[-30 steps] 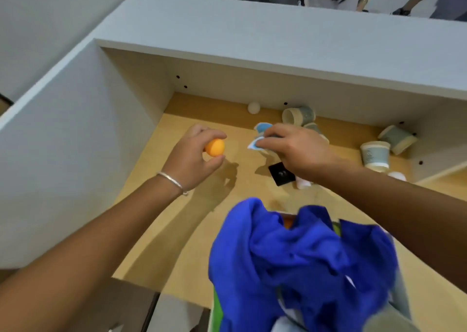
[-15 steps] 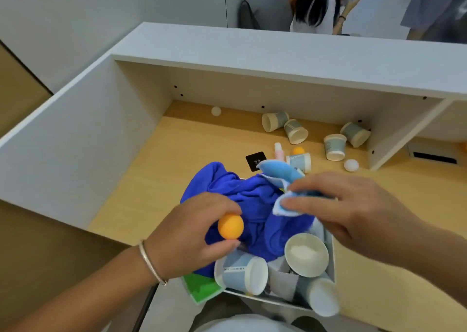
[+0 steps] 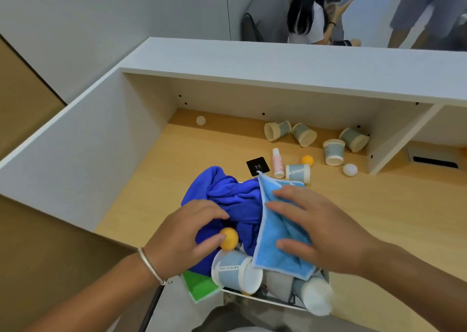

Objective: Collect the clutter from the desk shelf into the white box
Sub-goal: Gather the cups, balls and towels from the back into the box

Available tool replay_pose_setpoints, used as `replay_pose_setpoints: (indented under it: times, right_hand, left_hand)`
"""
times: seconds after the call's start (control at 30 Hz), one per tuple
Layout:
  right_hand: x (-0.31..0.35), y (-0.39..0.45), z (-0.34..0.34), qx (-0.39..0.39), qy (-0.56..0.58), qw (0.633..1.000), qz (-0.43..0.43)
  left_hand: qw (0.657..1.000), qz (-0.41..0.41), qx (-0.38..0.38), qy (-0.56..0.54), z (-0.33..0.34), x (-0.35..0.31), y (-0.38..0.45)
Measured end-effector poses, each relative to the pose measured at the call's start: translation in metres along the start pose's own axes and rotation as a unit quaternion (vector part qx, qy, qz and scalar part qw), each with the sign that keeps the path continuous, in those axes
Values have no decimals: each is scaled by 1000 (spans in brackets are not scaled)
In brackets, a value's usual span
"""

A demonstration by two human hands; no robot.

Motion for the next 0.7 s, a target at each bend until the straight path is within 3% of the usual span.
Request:
replay_pose_setpoints:
  times: [0.07, 0.13, 0.2, 0.3, 0.4, 0.53, 0.7]
  right_hand:
    - [-7, 13, 28, 90, -24, 995, 31]
    - [-6, 21, 38, 111, -28, 993, 31]
    - [-8, 24, 20, 60, 13, 997, 37]
    - [-24, 28, -26, -75, 75, 993, 44]
    - [-70, 47, -51, -140, 129, 975, 119]
    - [-148, 92, -40, -86, 108, 962, 236]
    - [-215, 136, -12, -7, 21, 947, 319]
  left_hand:
    - [999, -6, -34, -23, -13, 13, 3]
    - [997, -11, -62, -47, -25, 30, 12]
    - [993, -24, -89, -73, -36, 58, 26]
    - [983, -71, -135, -99, -52, 119, 57]
    - [979, -142, -119, -82, -56, 194, 99]
    - [963, -260, -67, -35, -56, 300, 148]
    - [930, -367, -12, -16, -57, 409, 187]
Point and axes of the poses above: each hand's wrist, its own y-axis towards the middle knuckle, its own z-axis out of the palm, x = y × z, the point moved 10 cm from there along y, towards the middle knuckle, and after that the axes turned 15 degrees about x, right-handed, at the moved point
